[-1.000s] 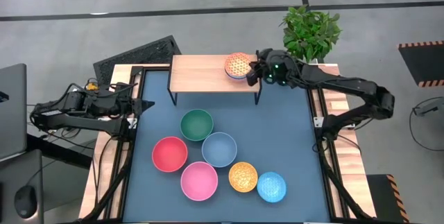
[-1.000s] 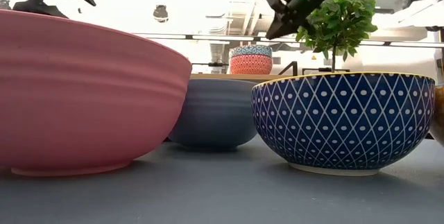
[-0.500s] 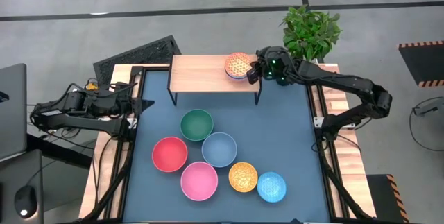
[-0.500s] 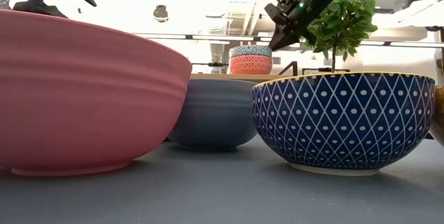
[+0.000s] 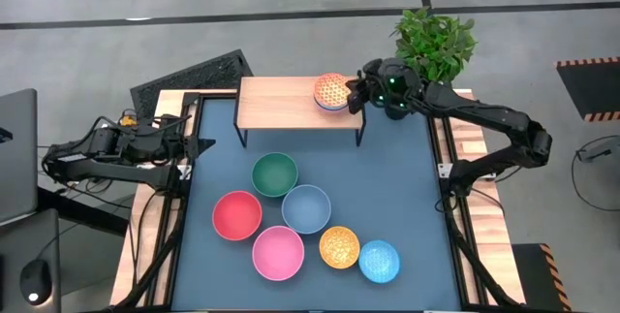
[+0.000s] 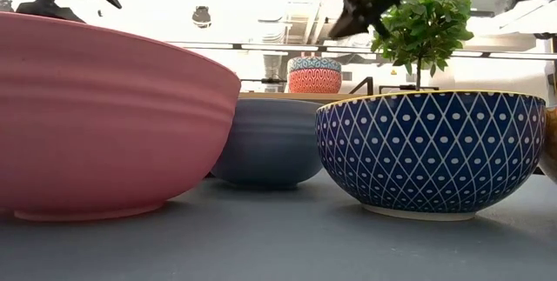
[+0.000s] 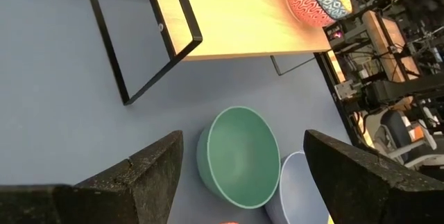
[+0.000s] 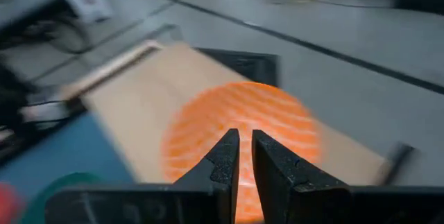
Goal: Place and stack bowls onto a shelf
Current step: Stack the yellow-patterned bowl on top of the orange-patterned bowl on the shelf
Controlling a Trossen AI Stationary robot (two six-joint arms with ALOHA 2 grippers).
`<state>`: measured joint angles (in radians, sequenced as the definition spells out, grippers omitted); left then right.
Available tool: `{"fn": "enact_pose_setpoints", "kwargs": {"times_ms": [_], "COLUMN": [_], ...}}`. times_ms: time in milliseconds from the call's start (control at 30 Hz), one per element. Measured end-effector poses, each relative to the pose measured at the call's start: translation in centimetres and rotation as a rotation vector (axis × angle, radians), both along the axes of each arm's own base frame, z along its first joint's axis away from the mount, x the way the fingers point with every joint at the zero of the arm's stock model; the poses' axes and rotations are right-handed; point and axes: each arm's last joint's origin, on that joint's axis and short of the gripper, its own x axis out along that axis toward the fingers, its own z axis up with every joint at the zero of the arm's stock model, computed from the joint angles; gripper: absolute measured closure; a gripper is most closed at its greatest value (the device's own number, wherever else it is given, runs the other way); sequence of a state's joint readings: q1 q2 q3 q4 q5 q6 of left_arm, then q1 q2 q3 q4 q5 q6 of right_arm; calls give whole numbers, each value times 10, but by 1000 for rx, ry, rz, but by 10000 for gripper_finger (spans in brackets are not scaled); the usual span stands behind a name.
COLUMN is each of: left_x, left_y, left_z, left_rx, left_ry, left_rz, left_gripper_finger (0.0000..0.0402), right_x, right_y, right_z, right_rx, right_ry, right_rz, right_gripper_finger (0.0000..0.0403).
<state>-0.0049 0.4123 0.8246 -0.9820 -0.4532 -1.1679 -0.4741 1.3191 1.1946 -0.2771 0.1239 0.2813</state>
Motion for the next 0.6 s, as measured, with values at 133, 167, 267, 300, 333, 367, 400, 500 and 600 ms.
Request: {"fn": "enact_pose_setpoints", "kwargs": {"times_ms": [133,167,267,300,333,367,400,500,600], "left_x": [0,0,0,0,0,0,0,0,0], "left_y": [0,0,0,0,0,0,0,0,0], "left_z": [0,0,0,1,1,1,1,0,0], "left_rx": [6,2,-4,2,6,11,16,23,26], "left_ry": [-3,-7,-8,-5,-3,0,3,7,10], "left_rz": [12,11,-2,-5,-7,-10,-13,-19,-21], "left_gripper_finger": [118,118,118,118,118,118,118,118,118], "right_x": [8,8,-1,-5,-10,-15,-18,-27,-32], "right_y": [18,26,53,63,73,84,96,132,163], "right_z": [8,8,6,5,1,-5,-10,-20,-26], "right_rx": [58,94,288,364,436,504,555,646,682], "right_ry": [-19,1,117,166,231,310,386,573,677], "right_rz": [158,211,351,372,376,370,374,383,362], "right_gripper_finger": [337,337,337,337,337,336,334,319,290]}}
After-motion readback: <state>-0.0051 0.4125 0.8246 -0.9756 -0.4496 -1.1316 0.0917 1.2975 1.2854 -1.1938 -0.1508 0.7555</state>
